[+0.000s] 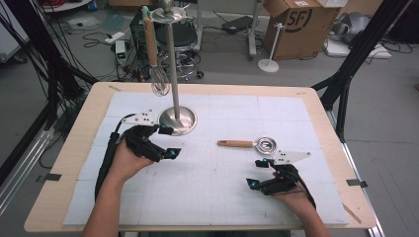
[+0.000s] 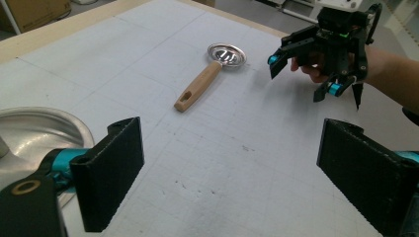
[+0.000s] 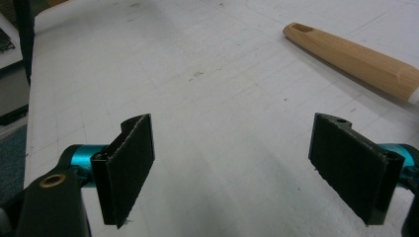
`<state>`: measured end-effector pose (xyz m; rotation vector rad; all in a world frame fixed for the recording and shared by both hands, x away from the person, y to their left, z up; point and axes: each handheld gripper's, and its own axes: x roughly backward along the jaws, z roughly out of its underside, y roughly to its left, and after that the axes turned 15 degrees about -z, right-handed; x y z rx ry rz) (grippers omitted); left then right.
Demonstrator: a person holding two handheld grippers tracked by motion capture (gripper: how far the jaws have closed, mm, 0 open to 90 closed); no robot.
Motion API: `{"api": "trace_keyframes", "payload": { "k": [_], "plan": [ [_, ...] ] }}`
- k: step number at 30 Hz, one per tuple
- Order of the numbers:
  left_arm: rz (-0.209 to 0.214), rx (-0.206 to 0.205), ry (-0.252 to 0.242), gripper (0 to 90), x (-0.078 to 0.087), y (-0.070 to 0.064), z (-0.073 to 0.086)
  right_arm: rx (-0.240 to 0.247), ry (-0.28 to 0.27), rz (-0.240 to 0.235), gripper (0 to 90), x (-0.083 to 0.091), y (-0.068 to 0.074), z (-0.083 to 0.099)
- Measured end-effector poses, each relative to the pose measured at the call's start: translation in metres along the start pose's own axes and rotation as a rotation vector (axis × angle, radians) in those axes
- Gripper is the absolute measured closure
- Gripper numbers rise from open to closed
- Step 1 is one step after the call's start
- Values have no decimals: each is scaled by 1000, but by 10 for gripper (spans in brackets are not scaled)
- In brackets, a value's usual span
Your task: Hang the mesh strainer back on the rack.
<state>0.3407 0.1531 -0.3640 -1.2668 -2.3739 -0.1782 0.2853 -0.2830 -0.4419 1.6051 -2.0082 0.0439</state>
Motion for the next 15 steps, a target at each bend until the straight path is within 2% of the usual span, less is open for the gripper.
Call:
{"api": "trace_keyframes", "payload": {
  "k": [6, 10, 15],
  "plan": [
    [27, 9, 0, 93, -4, -2, 9, -4, 4, -1, 170, -1, 1, 0],
    [30, 24, -1, 69, -5, -1, 14, -5, 9, -2, 170, -2, 0, 0],
    [31, 7, 11, 65, -7, -4, 14, -4, 12, -5, 170, -2, 0, 0]
  ]
}}
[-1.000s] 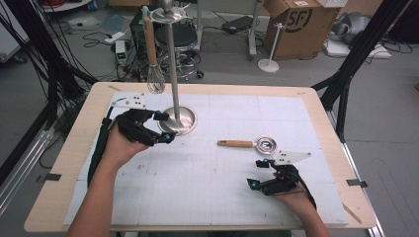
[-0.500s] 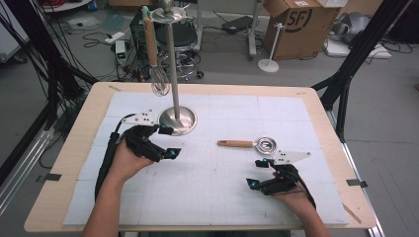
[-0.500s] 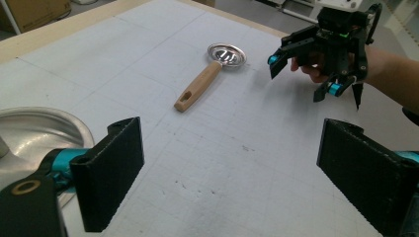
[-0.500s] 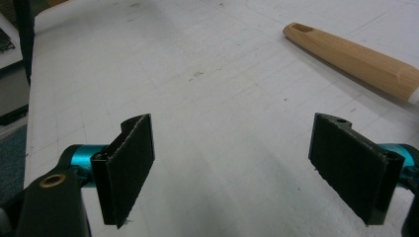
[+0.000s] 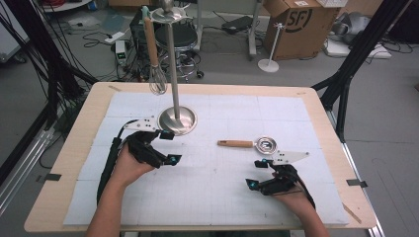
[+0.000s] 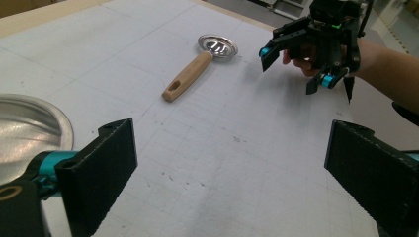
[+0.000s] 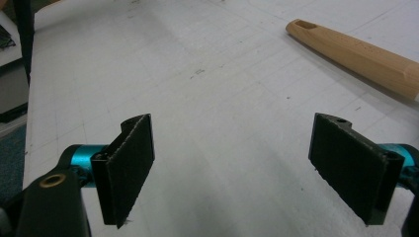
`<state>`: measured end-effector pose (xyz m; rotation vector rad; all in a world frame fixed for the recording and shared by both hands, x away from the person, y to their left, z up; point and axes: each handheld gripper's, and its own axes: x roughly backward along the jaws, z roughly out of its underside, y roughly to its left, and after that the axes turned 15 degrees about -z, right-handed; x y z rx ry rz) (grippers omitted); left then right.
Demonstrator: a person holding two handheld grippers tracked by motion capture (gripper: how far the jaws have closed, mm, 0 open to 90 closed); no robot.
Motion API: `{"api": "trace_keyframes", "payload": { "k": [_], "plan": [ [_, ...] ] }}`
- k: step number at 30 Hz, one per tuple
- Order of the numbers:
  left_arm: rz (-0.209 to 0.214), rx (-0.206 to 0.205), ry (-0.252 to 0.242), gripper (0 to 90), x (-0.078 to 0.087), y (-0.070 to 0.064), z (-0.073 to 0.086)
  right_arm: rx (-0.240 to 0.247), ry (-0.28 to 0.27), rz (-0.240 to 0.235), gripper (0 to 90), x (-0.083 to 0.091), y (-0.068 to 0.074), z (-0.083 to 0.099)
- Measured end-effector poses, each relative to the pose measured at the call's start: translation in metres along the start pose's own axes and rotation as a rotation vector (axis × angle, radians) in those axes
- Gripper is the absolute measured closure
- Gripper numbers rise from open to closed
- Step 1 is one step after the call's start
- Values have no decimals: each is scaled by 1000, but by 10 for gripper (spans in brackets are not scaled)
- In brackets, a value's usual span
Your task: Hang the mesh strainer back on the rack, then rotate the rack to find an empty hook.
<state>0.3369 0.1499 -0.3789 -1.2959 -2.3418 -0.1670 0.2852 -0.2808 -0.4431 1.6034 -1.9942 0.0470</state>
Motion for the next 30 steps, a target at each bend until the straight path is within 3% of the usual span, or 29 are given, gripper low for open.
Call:
{"api": "trace_keyframes", "payload": {
  "k": [6, 20, 30],
  "plan": [
    [-5, 0, 9, 16, -2, -3, 0, -1, 0, -2, 170, 0, 0, 0],
    [-6, -6, -2, 16, 0, -5, -1, 8, 8, -10, 170, -2, 0, -1],
    [-12, 5, -9, 16, 3, -5, 4, 31, -18, -82, 170, -7, 0, -22]
  ]
}}
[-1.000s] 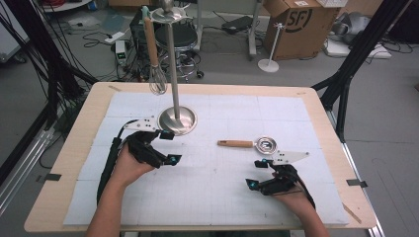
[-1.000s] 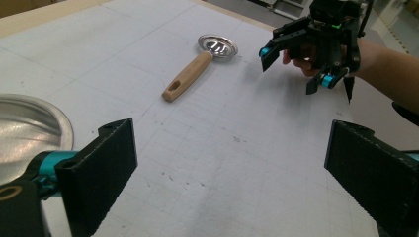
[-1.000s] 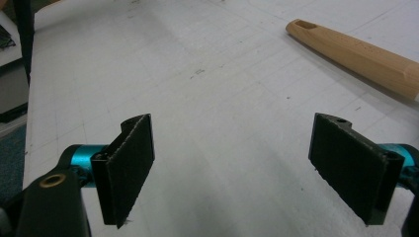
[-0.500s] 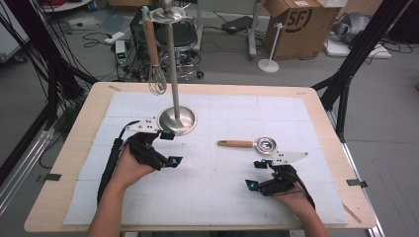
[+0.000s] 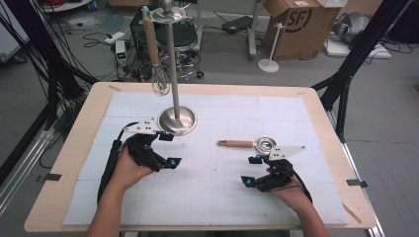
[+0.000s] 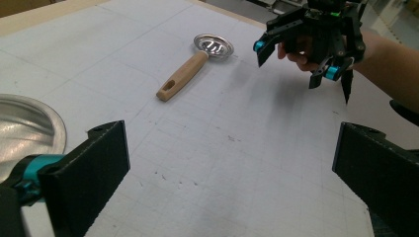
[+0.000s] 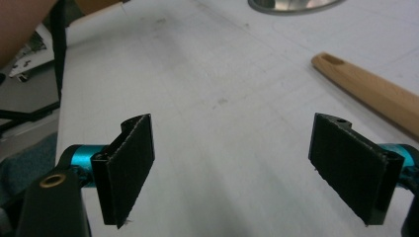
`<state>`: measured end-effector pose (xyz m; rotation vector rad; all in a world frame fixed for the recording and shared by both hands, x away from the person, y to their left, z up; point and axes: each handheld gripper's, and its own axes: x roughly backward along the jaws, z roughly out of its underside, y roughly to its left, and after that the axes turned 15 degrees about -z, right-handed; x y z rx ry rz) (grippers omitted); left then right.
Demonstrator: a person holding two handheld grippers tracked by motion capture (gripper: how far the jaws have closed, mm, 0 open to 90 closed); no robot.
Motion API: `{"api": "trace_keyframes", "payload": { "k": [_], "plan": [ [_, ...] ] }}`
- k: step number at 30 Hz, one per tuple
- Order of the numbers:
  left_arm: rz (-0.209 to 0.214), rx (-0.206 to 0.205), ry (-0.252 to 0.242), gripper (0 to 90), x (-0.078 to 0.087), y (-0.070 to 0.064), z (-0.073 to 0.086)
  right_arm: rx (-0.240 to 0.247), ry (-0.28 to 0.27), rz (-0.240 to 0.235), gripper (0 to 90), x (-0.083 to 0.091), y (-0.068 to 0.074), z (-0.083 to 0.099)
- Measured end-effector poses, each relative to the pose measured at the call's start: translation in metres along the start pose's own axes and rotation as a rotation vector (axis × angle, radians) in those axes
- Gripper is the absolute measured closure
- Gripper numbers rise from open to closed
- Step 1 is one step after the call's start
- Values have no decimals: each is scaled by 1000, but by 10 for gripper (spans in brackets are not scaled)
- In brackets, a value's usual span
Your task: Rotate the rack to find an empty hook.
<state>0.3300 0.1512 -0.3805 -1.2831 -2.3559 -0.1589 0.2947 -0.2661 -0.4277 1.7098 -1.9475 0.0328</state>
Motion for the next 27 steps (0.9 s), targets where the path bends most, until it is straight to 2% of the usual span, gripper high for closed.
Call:
{"api": "trace_keyframes", "payload": {
  "k": [5, 6, 8, 12, 20, 24, 25, 26, 27],
  "plan": [
    [-2, 0, -24, 16, 6, 1, 0, 17, -4, -24, 171, -4, -3, -19],
    [-2, 4, -27, 16, 7, 1, 0, 31, -15, -33, 170, -5, -4, -22],
    [-3, 4, -33, 16, 8, 1, 0, 28, -40, -58, 170, -4, -6, -29],
    [-6, 2, -34, 16, 9, 0, 0, 46, -18, -51, 170, -6, -8, -49],
    [-9, 11, -44, 16, 12, 3, 1, 97, -36, -60, 171, -4, -11, -108],
    [-8, 9, -46, 16, 12, 3, 1, 118, -17, -58, 177, -5, -13, -142],
    [-7, 7, -44, 16, 11, 3, 1, 152, -20, -49, 180, -6, -16, -152],
    [-8, 8, -44, 16, 11, 2, 1, 138, -16, -71, 186, -7, -15, -161],
    [-7, 8, -43, 16, 11, 2, 1, 137, -11, -64, 189, -7, -15, -169]
  ]
}}
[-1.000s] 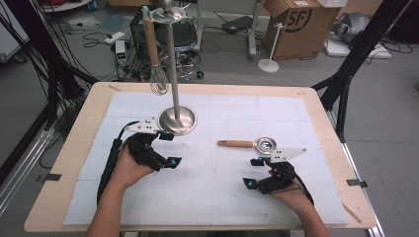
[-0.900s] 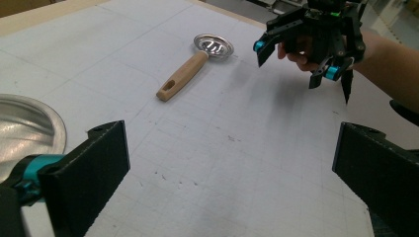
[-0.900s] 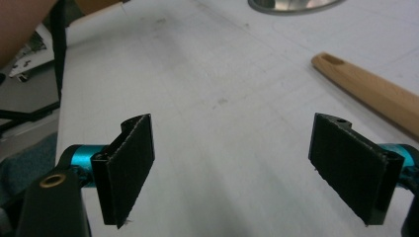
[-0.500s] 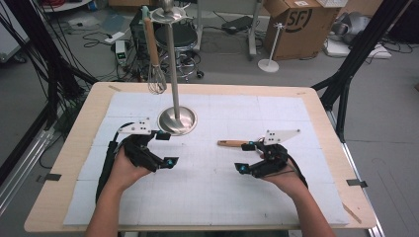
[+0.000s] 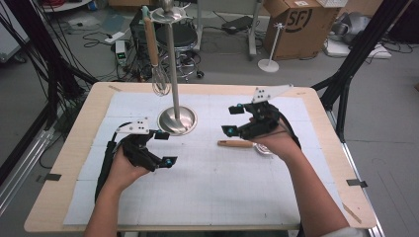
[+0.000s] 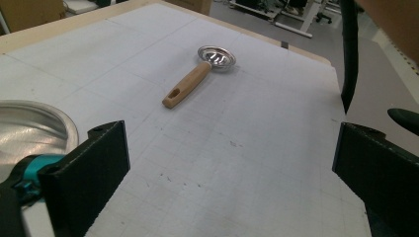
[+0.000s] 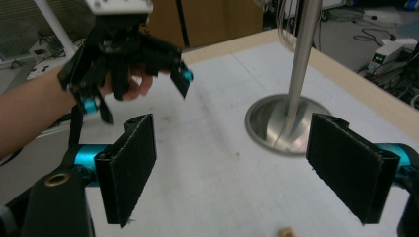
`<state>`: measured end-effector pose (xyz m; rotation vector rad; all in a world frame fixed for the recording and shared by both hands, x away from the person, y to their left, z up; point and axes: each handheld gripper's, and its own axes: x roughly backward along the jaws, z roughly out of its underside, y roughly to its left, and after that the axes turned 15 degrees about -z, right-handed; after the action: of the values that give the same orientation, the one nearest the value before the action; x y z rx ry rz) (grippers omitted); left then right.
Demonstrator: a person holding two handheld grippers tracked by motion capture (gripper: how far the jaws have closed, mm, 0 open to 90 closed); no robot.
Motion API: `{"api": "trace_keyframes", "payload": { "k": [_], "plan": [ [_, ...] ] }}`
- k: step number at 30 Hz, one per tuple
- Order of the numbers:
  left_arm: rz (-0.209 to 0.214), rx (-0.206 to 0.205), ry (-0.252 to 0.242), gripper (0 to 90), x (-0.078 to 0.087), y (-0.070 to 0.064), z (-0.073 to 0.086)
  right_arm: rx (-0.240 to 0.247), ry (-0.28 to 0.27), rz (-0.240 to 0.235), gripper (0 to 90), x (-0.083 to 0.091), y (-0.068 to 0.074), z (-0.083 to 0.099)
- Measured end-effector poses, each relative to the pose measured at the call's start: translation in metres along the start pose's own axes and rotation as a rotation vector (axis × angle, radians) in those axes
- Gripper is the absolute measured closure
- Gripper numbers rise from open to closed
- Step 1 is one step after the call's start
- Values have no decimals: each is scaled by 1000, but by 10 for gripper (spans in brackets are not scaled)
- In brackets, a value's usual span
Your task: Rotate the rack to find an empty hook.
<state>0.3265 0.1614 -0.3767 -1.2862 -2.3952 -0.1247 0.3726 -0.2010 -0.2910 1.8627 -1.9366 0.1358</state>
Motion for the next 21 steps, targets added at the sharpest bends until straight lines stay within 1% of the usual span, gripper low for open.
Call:
{"api": "trace_keyframes", "payload": {
  "k": [1, 2, 3, 6, 7, 8, 9, 10, 11, 13, 14, 15, 16, 17, 18, 20, 21],
  "plan": [
    [1, 0, 0, 16, 0, 0, 0, 13, -2, -1, 194, -1, -2, -8],
    [0, 2, 3, 16, 0, 0, 0, 11, -3, -1, 198, -2, -4, -17],
    [0, 2, 3, 16, 0, 0, 0, 24, -7, -3, 215, -4, -6, -24],
    [3, -3, 8, 16, 0, 0, 1, 30, -13, -8, 265, -9, -10, -45],
    [2, -2, 8, 16, -1, 0, 1, 33, -15, -8, 281, -11, -12, -51],
    [0, -8, 10, 16, -1, 0, 1, 46, -16, -1, 308, -12, -13, -56],
    [0, -3, 12, 16, -1, -1, 1, 63, -16, -3, 337, -14, -15, -61],
    [3, -6, 14, 16, -1, 0, 1, 52, -17, -10, 356, -16, -16, -66],
    [3, -4, 11, 16, -2, -1, 1, 65, -18, -2, 381, -18, -17, -70],
    [3, -5, 11, 16, -2, -1, 1, 81, -6, -16, 421, -21, -19, -79],
    [5, -8, 12, 16, -2, -1, 1, 83, 4, -19, 432, -23, -19, -83],
    [5, -4, 11, 16, -2, -1, 1, 91, 11, -15, 448, -25, -20, -87],
    [3, -10, 13, 16, -1, 0, 1, 102, 15, -20, 471, -26, -20, -91],
    [4, -8, 12, 16, -1, 0, 1, 98, 10, -30, 497, -28, -21, -95],
    [5, -7, 10, 16, -2, -1, 1, 100, 16, -41, 518, -29, -22, -98],
    [7, -5, 10, 16, -2, -1, 1, 108, 29, -49, 545, -32, -24, -106],
    [7, -4, 11, 16, -2, -1, 1, 104, 31, -54, 555, -33, -25, -109]
  ]
}}
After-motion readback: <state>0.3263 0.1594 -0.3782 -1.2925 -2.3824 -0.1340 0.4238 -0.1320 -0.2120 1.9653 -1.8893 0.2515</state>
